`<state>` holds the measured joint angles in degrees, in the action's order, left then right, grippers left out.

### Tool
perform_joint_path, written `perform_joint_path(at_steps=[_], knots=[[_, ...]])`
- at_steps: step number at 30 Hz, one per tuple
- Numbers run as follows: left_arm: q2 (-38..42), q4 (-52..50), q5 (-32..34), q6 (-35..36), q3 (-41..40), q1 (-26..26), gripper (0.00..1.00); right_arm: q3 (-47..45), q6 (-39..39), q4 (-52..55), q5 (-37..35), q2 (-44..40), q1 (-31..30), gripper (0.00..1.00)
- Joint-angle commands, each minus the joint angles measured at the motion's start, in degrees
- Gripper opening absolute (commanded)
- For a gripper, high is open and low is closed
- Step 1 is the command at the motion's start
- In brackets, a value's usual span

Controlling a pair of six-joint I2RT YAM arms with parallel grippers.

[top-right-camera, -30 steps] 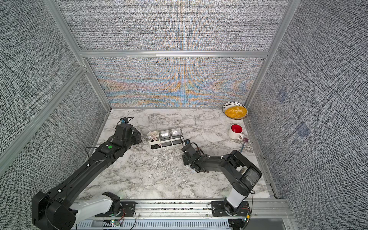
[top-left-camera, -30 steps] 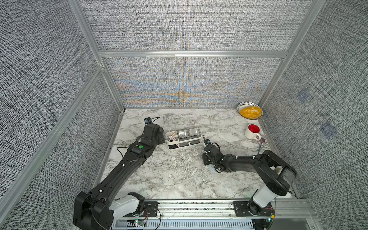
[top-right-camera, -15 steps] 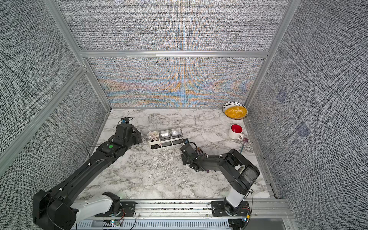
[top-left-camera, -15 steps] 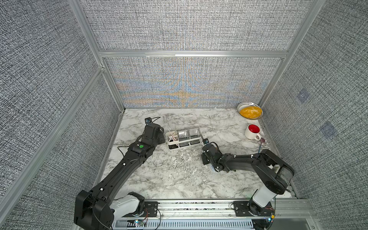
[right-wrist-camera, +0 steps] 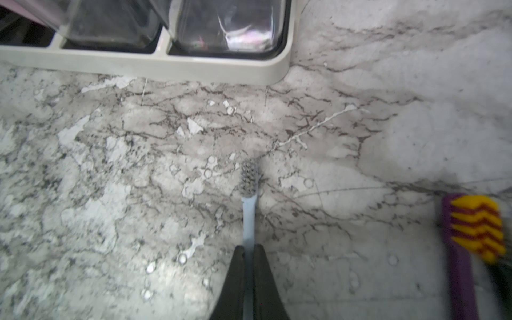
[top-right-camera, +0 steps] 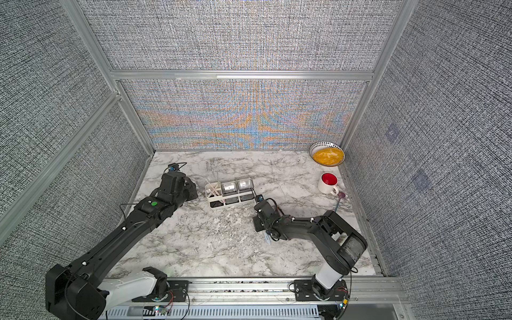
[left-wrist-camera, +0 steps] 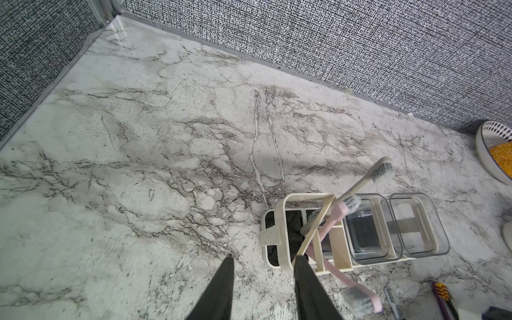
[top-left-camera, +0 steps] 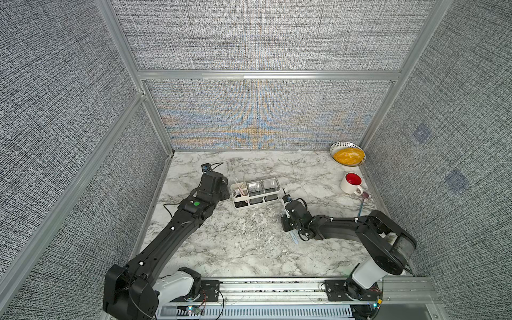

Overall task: Place the toothbrush into the toothbrush holder
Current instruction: Pick up the toothbrush from the center of the board.

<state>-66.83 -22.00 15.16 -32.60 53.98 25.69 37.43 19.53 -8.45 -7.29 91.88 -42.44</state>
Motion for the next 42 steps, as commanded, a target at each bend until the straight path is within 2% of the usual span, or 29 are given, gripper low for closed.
perform_joint_path(at_steps=[1,4,9,14,18,22,28,35,42], knots=[[0.6,0.6,1.3,-0.1,-0.2,-0.1,0.39,-1.3,0.2,3.9,1.5,-3.2,-0.1,0.03],[0.4,1.2,0.4,0.0,-0.3,-0.1,0.39,-3.0,0.5,3.9,1.6,-8.4,-0.1,0.03],[-1.7,1.1,-4.9,1.5,1.7,-0.1,0.39,-3.1,0.3,3.8,2.2,-16.1,-0.1,0.03],[-2.5,1.7,-7.0,1.7,2.2,-0.1,0.39,-0.6,-1.4,2.2,2.7,-20.6,-0.4,0.03],[-1.9,3.1,-9.4,2.3,1.9,0.0,0.42,1.5,-3.4,-3.6,5.1,-21.5,-0.7,0.03],[-1.5,2.9,-10.1,2.8,2.2,-0.1,0.45,5.0,-5.3,-11.6,7.7,-17.8,-0.7,0.03],[0.1,2.8,-8.3,2.0,1.4,-0.1,0.59,11.9,-8.8,-28.2,10.4,-7.7,-1.1,0.03],[2.4,0.7,-4.3,1.6,0.7,0.0,0.59,16.0,-8.6,-53.4,12.9,5.7,-2.1,0.03],[3.4,1.1,-1.4,2.2,-0.7,0.0,0.59,24.6,-8.5,-63.1,12.7,15.6,-3.4,0.03]])
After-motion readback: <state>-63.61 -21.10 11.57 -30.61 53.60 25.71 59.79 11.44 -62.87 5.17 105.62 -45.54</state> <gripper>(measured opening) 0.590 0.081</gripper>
